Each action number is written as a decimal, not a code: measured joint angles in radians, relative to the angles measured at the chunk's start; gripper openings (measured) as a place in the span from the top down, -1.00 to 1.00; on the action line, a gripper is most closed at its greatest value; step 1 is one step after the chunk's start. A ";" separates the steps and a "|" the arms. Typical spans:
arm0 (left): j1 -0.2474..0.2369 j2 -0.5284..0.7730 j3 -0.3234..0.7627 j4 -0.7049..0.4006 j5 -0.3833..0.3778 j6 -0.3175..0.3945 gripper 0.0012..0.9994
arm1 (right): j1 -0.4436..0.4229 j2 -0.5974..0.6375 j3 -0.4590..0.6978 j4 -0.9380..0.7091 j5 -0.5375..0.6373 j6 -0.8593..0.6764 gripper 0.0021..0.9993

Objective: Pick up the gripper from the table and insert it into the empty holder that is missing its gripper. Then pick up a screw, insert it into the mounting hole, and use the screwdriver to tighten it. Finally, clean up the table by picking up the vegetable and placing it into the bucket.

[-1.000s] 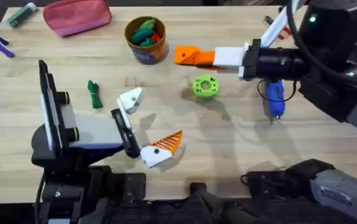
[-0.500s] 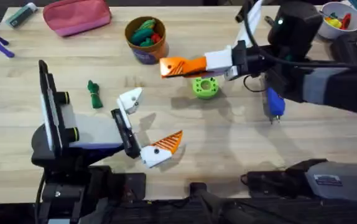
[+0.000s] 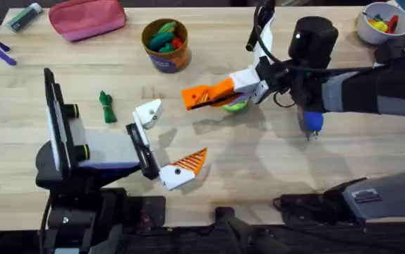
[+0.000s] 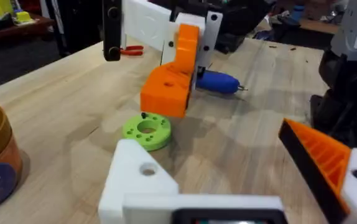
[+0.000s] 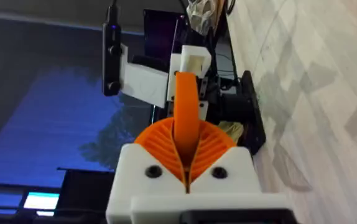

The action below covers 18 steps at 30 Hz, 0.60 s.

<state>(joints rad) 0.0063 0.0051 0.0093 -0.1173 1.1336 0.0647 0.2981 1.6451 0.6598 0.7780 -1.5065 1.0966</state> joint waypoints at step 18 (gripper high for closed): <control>0.000 0.000 0.000 0.000 0.000 0.000 -0.97 | 0.125 0.071 0.002 0.000 -0.007 -0.064 0.98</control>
<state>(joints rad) 0.0063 0.0051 0.0093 -0.1173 1.1336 0.0647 0.4234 1.7161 0.6614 0.7780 -1.5131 1.0325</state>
